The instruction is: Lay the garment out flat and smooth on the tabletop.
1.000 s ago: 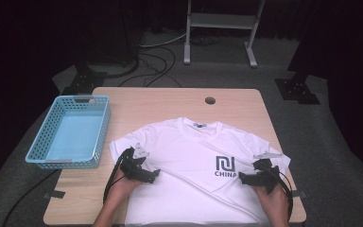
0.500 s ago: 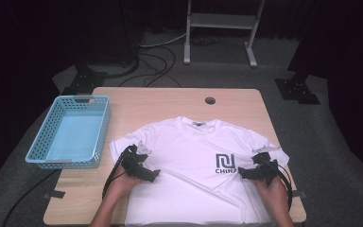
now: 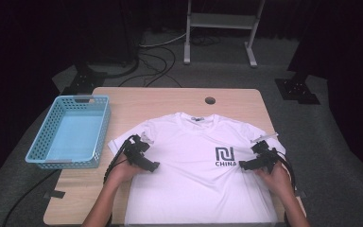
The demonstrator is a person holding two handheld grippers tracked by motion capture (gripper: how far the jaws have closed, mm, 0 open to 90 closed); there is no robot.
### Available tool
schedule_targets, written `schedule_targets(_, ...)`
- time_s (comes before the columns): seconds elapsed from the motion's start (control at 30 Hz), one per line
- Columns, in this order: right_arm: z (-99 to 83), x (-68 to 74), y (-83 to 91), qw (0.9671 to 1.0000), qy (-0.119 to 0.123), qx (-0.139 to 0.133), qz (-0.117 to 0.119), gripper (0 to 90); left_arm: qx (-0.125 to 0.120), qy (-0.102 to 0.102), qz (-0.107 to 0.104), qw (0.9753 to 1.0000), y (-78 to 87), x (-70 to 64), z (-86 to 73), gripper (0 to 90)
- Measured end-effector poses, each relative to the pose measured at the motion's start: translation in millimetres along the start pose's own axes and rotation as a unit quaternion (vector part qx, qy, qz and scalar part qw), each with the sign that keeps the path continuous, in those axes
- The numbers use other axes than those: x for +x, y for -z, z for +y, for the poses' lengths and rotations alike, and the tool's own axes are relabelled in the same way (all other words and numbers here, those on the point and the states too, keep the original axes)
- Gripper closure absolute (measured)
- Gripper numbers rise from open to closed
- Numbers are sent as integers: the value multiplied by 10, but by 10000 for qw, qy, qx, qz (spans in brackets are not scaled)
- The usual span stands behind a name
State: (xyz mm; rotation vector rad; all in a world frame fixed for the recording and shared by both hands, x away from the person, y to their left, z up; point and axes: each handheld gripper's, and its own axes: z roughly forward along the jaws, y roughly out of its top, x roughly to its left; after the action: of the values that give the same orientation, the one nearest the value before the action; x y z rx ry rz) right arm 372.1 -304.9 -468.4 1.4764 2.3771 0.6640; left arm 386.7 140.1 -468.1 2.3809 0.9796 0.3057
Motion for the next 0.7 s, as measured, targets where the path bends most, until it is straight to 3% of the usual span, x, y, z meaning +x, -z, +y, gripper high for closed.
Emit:
schedule_targets(0.43,316,-235,-182,10000,-61,-36,-43,37,-15,-63,-18,10000,-199,300,286,3)
schedule_targets(0.6,582,-402,-319,10000,-41,80,-33,37,135,-136,-51,9998,-344,580,539,0)
schedule_targets(0.7,823,-548,-451,9998,-109,111,-89,35,169,-54,-18,9998,-465,787,729,0)
